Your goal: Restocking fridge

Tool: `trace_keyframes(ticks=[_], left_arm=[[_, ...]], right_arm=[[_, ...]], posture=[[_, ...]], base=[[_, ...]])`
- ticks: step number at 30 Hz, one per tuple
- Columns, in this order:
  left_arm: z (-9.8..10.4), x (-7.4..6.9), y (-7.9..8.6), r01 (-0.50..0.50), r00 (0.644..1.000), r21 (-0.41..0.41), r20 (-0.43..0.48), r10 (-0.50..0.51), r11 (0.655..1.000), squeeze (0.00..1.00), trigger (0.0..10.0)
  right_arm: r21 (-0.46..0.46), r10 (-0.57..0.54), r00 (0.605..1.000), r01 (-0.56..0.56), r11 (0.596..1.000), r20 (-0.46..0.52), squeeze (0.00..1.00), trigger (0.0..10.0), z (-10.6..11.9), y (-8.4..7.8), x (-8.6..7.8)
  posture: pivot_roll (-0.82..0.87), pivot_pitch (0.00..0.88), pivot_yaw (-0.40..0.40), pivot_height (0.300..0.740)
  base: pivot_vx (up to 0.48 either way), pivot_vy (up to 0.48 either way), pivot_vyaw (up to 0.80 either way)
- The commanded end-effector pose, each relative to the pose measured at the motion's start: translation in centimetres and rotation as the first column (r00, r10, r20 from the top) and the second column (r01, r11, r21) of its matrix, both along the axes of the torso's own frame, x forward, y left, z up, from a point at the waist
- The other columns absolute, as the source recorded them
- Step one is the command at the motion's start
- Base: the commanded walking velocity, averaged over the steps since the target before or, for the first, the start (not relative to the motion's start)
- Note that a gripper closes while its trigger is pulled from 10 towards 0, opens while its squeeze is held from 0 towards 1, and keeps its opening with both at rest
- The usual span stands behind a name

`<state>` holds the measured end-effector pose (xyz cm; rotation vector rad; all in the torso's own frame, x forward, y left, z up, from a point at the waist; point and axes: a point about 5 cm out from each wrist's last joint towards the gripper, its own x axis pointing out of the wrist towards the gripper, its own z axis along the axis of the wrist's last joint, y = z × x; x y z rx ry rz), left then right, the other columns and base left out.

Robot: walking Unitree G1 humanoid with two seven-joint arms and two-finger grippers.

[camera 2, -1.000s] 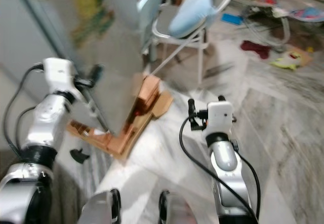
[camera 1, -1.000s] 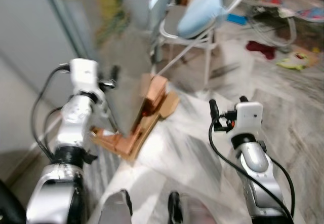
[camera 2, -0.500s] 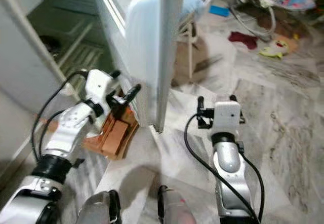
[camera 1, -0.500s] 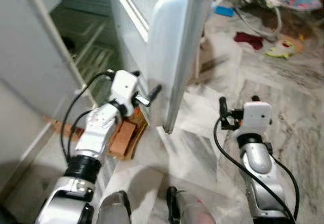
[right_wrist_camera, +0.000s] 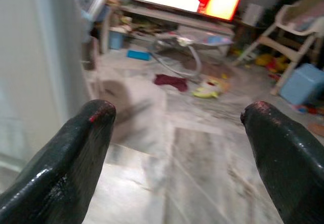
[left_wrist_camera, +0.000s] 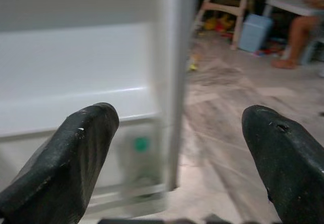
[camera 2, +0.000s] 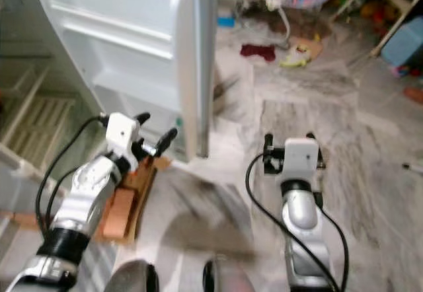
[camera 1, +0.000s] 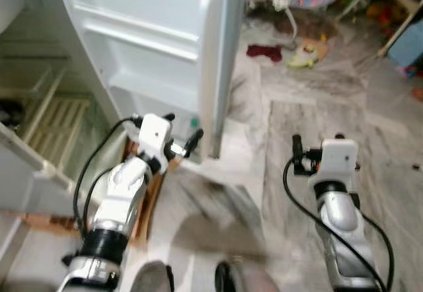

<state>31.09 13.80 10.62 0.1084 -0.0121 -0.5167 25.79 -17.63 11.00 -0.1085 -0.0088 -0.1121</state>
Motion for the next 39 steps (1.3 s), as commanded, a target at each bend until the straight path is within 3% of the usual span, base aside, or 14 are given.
trace_keyframes(ticks=[1,6,10,14,17,19,21,28,34,39], left_arm=[[0.3,0.1,0.1,-0.009,1.000,0.011,0.014,0.009,1.000,0.00,10.0],[0.5,0.3,0.2,-0.027,0.999,0.057,0.049,0.024,0.998,0.00,10.0],[0.3,0.4,0.7,-0.051,0.998,0.064,0.041,0.049,0.997,0.00,10.0],[0.3,0.4,0.6,-0.045,0.998,0.071,0.042,0.042,0.996,0.00,10.0],[0.2,0.2,0.3,-0.034,0.999,0.079,0.043,0.031,0.996,0.00,10.0],[0.1,0.2,0.3,-0.032,0.999,0.083,0.041,0.029,0.996,0.00,10.0],[-0.3,0.0,0.4,-0.041,0.999,0.102,0.030,0.038,0.994,0.00,10.0],[-1.6,-1.9,2.9,-0.121,0.992,0.106,-0.022,0.124,0.987,0.00,10.0],[-2.2,-3.3,3.8,-0.137,0.989,0.120,-0.043,0.143,0.983,0.00,10.0],[-1.2,-3.2,4.2,-0.171,0.985,0.155,0.012,0.171,0.973,0.00,10.0]], right_arm=[[0.007,0.005,1.000,-0.005,1.000,-0.026,0.00,10.0,-0.3,0.1,0.1],[0.001,0.031,0.999,-0.031,1.000,-0.020,0.00,10.0,-0.1,0.7,0.5],[-0.102,0.005,1.000,-0.006,0.995,-0.011,0.00,10.0,0.1,1.0,1.1],[-0.100,0.046,0.999,-0.045,0.994,0.005,0.00,10.0,0.3,1.4,1.3],[-0.149,0.085,0.996,-0.082,0.985,0.016,0.00,10.0,0.6,1.8,1.6],[-0.117,0.091,0.996,-0.090,0.989,0.006,0.00,10.0,0.6,1.8,1.6],[-0.007,0.126,0.992,-0.125,0.992,0.018,0.00,10.0,0.6,2.0,1.4],[0.055,0.161,0.987,-0.161,0.985,0.015,0.00,10.0,0.3,2.5,1.4],[0.085,0.203,0.979,-0.203,0.975,0.018,0.00,10.0,0.3,2.9,1.6],[-0.005,0.235,0.971,-0.235,0.972,0.031,0.00,10.0,0.8,3.5,2.3]], posture=[[-0.05,0.112,-0.042,0.740],[-0.05,0.107,-0.042,0.740],[-0.05,0.102,-0.042,0.740],[-0.05,0.099,-0.043,0.740],[-0.05,0.094,-0.046,0.740],[-0.05,0.093,-0.047,0.740],[-0.05,0.091,-0.047,0.740],[-0.04,0.079,-0.045,0.740],[-0.02,0.080,-0.049,0.740],[-0.03,0.091,-0.061,0.740]], base=[[0.431,0.000,0.00],[0.452,0.000,0.00],[0.465,0.000,0.00],[0.465,0.000,0.00],[0.465,0.000,0.00],[0.465,0.000,0.00],[0.369,-0.302,0.00],[0.178,-0.397,0.00],[0.000,-0.475,0.00],[0.000,-0.462,0.00]])
